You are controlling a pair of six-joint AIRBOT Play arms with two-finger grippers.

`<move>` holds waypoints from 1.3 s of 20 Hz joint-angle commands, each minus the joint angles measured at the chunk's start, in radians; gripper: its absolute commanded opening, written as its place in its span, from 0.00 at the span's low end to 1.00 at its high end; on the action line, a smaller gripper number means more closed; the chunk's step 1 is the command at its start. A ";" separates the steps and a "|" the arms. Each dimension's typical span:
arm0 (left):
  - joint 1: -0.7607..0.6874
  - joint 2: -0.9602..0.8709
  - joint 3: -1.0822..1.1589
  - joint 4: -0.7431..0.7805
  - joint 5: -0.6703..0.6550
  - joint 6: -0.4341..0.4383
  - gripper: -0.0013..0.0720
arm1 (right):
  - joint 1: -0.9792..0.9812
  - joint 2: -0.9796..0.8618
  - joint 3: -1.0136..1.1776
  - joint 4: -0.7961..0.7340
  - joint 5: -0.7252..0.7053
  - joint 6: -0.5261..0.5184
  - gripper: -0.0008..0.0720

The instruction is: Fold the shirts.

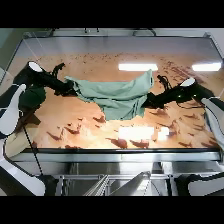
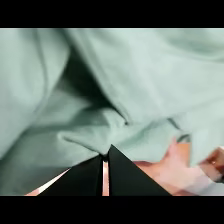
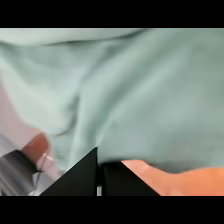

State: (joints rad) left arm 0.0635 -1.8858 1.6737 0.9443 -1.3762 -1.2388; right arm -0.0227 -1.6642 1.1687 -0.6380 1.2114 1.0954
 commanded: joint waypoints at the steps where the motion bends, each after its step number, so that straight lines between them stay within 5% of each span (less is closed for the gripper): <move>1: -0.011 0.171 0.081 -0.083 -0.077 0.043 0.04 | -0.039 0.210 0.002 0.129 0.094 -0.101 0.04; 5: -0.023 0.565 0.230 -0.421 -0.027 0.132 0.04 | -0.184 0.671 0.086 0.459 0.072 -0.274 0.04; 7: 0.001 0.755 0.344 -0.379 0.127 0.139 0.05 | -0.288 0.890 0.193 0.494 -0.088 -0.314 0.04; 10: 0.175 0.926 0.418 -0.248 0.275 0.057 0.05 | -0.430 1.083 0.289 0.321 -0.446 -0.276 0.03; 12: 0.334 0.943 0.332 -0.278 0.238 -0.006 0.05 | -0.489 1.052 0.289 0.303 -0.455 -0.135 0.03; 15: 0.455 0.828 0.237 -0.590 -0.040 0.019 0.05 | -0.488 0.914 0.289 0.315 -0.283 0.008 0.04; 18: 0.466 0.703 0.272 -0.827 -0.206 0.005 0.04 | -0.487 0.835 0.289 0.447 -0.126 0.016 0.04; 22: 0.399 0.621 0.408 -0.832 -0.229 -0.020 0.04 | -0.470 0.834 0.289 0.505 -0.111 -0.026 0.04; 26: 0.329 0.613 0.299 -0.801 -0.158 0.032 0.05 | -0.426 0.803 0.288 0.475 -0.114 -0.057 0.04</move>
State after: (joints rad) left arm 0.4328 -1.2552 2.0212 0.1471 -1.5570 -1.2400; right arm -0.4770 -0.8349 1.4574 -0.1574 1.0813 1.0576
